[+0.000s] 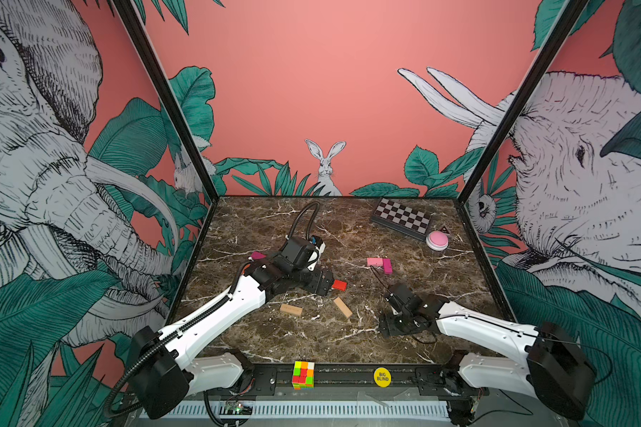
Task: Assemble the letter p with building blocks
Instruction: Pick up the building block from the center of the board, then assemble the building block at the center of the board.
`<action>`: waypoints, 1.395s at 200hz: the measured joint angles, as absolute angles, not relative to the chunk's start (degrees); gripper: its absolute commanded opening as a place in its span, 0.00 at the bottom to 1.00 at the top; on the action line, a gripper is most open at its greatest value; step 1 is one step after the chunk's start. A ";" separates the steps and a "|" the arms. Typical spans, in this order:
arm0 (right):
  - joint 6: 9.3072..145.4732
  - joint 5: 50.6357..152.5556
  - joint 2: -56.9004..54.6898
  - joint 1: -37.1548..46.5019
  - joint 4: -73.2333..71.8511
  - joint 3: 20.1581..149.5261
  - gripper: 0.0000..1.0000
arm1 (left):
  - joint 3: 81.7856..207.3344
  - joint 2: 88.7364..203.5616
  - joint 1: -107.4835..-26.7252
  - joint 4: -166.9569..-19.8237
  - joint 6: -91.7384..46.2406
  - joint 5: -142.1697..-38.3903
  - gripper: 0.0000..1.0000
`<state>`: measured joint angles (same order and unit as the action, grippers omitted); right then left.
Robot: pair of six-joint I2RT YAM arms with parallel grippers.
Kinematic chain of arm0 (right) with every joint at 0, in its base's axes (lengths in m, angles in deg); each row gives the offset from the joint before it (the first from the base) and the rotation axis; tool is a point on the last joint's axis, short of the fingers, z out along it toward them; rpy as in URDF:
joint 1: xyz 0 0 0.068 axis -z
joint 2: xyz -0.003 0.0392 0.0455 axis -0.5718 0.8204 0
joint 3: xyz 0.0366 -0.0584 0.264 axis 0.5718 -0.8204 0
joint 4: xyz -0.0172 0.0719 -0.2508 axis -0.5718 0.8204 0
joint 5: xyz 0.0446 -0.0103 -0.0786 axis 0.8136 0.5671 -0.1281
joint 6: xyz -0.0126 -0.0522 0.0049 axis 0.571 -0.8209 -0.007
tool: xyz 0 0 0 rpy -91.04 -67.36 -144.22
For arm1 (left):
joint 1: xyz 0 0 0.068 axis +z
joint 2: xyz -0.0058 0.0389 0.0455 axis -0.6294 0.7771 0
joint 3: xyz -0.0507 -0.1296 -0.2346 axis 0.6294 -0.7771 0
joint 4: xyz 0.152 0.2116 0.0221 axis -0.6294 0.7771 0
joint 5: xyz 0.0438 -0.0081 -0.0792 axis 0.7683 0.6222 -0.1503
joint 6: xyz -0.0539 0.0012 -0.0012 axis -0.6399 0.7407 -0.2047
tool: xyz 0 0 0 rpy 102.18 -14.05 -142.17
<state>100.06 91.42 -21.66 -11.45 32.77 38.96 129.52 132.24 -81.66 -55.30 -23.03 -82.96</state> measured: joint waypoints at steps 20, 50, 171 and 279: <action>101.00 90.68 -22.94 -12.22 33.67 38.00 0.71 | 129.52 132.24 -81.66 -55.08 -22.57 -83.00 1.00; 101.79 89.83 -23.23 -12.54 34.08 37.65 0.58 | 129.50 132.17 -81.66 -55.10 -21.93 -83.66 1.00; 101.76 88.49 -15.34 -14.25 33.01 46.81 0.27 | 126.09 126.23 -81.62 -64.13 -21.15 -94.13 1.00; 97.74 86.39 8.18 -6.34 32.64 71.59 0.19 | 119.33 117.00 -81.62 -64.98 -20.91 -90.43 1.00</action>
<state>97.74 86.39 8.18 -6.34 32.64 71.59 119.33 117.00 -81.62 -64.98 -20.91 -90.43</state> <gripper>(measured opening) 0.239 0.995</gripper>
